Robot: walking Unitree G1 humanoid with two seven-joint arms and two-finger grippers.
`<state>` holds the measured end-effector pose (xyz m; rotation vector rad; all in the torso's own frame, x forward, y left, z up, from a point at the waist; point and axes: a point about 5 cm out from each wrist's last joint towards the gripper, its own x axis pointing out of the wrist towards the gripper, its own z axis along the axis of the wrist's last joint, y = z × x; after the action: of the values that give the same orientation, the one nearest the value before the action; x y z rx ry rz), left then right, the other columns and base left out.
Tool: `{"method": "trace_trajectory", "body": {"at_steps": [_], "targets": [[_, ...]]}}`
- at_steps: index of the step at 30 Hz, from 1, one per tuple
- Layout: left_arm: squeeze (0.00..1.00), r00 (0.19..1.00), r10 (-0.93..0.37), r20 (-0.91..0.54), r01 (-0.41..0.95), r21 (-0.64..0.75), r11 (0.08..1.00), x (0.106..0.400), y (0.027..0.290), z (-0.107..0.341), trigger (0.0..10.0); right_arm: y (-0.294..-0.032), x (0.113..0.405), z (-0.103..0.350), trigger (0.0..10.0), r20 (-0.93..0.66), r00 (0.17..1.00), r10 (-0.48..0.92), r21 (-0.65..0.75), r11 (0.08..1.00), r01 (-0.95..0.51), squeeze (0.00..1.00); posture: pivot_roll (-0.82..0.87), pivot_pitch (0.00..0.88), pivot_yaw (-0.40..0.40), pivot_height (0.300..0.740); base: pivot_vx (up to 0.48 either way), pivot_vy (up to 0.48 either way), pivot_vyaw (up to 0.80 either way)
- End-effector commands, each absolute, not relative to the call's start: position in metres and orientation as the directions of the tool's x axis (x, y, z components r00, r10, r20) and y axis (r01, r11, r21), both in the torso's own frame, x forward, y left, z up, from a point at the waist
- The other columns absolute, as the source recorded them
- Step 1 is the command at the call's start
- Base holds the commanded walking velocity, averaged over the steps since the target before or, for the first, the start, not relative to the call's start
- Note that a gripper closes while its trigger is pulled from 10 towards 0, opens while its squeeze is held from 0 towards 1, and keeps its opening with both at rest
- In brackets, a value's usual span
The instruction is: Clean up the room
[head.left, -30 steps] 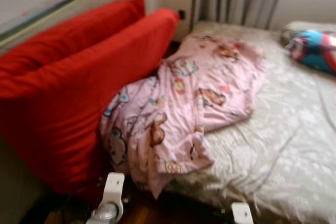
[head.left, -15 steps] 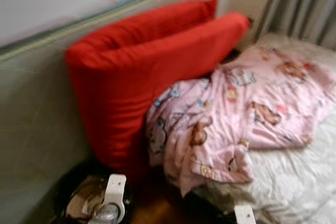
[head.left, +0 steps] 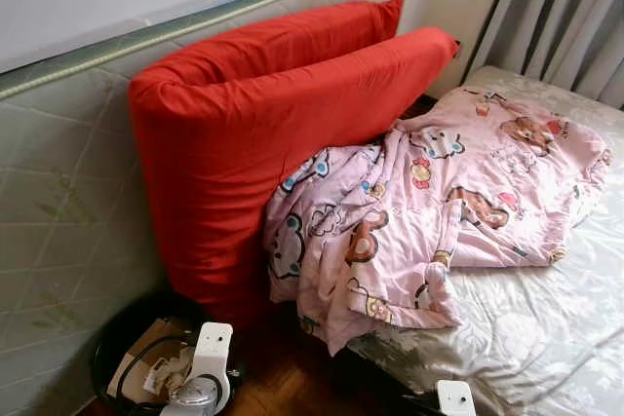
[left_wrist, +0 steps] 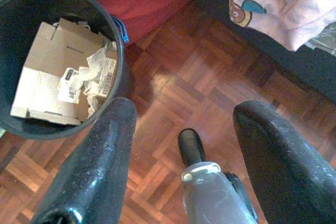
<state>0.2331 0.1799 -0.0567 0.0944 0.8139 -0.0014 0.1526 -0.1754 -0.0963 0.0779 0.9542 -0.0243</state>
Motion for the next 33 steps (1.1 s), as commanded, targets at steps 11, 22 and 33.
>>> {"method": "trace_trajectory", "body": {"at_steps": [11,22,33], "targets": [[0.00,0.682,0.031,-0.730,0.060,0.098,0.993,0.213,0.193,-0.065,10.0,-0.178,0.150,-0.097,10.0,-0.817,0.577,0.006,0.053,0.996,0.065,0.00,-0.02,0.023,-0.045,0.740,0.000,0.000,-0.39],[0.00,0.649,0.043,-0.760,0.058,0.106,0.993,0.212,0.186,-0.069,10.0,-0.177,0.149,-0.097,10.0,-0.815,0.579,0.012,0.057,0.997,0.059,0.00,-0.02,0.025,-0.044,0.740,0.000,-0.362,0.00],[0.00,0.649,0.052,-0.759,0.037,0.100,0.994,0.200,0.200,-0.072,10.0,-0.177,0.149,-0.097,10.0,-0.816,0.578,0.014,0.056,0.997,0.055,0.00,-0.02,0.021,-0.045,0.740,0.000,0.000,0.00]]}}
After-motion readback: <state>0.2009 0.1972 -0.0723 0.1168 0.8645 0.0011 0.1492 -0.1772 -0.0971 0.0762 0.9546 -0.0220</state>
